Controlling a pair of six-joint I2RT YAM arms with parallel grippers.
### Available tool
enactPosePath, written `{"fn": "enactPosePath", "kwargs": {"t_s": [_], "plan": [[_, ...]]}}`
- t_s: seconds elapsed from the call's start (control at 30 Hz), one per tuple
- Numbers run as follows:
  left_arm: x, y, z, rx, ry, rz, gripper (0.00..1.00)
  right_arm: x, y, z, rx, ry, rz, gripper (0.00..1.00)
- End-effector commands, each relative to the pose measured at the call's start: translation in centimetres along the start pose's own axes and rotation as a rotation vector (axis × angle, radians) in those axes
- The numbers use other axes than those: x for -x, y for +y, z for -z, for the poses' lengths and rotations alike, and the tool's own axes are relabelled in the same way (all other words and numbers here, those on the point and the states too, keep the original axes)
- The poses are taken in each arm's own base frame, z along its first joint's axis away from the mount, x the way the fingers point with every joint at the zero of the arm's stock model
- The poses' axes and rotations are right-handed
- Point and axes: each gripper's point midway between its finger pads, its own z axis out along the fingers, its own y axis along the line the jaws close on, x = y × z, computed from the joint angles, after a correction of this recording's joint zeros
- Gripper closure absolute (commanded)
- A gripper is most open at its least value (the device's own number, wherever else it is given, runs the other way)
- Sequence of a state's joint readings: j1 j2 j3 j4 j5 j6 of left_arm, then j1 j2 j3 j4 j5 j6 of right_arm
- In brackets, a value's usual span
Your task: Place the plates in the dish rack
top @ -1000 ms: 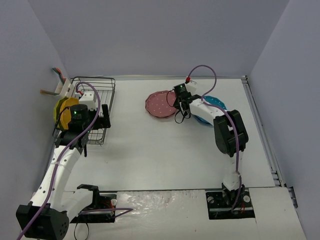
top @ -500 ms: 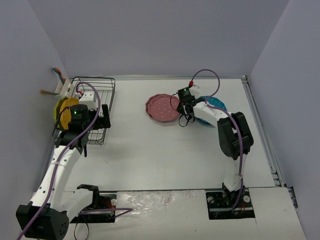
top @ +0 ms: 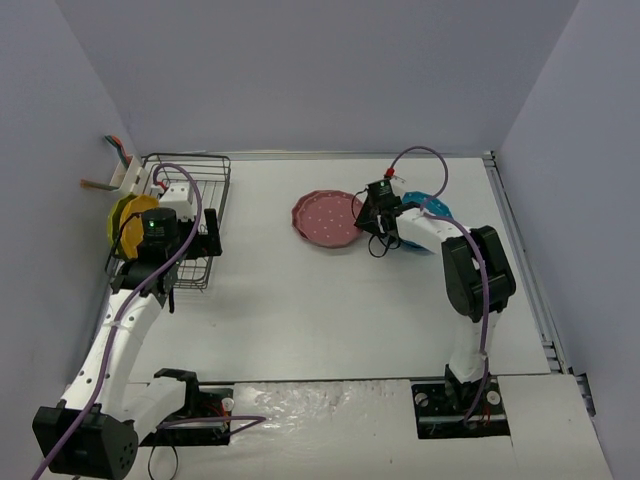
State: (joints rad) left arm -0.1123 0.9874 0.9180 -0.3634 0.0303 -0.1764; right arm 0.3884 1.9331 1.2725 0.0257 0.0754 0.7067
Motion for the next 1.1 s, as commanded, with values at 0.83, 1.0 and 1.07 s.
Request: {"fn": "enactPosePath", "kwargs": {"t_s": [0.83,1.0,1.07], "plan": [[3.4,-0.9,0.4,-0.035,-0.092,0.007,0.03,0.8,3.8,1.6,0.495,-0.044,-0.107,0.57],[3.3,-1.6,0.3,-0.076,-0.091,0.011,0.03,1.6,4.0,2.5,0.519,-0.065,-0.129,0.77],[3.4,-1.7,0.4,-0.081,-0.093,0.014,0.03,2.0,4.2,2.9,0.527,-0.073,-0.129,0.83]]}}
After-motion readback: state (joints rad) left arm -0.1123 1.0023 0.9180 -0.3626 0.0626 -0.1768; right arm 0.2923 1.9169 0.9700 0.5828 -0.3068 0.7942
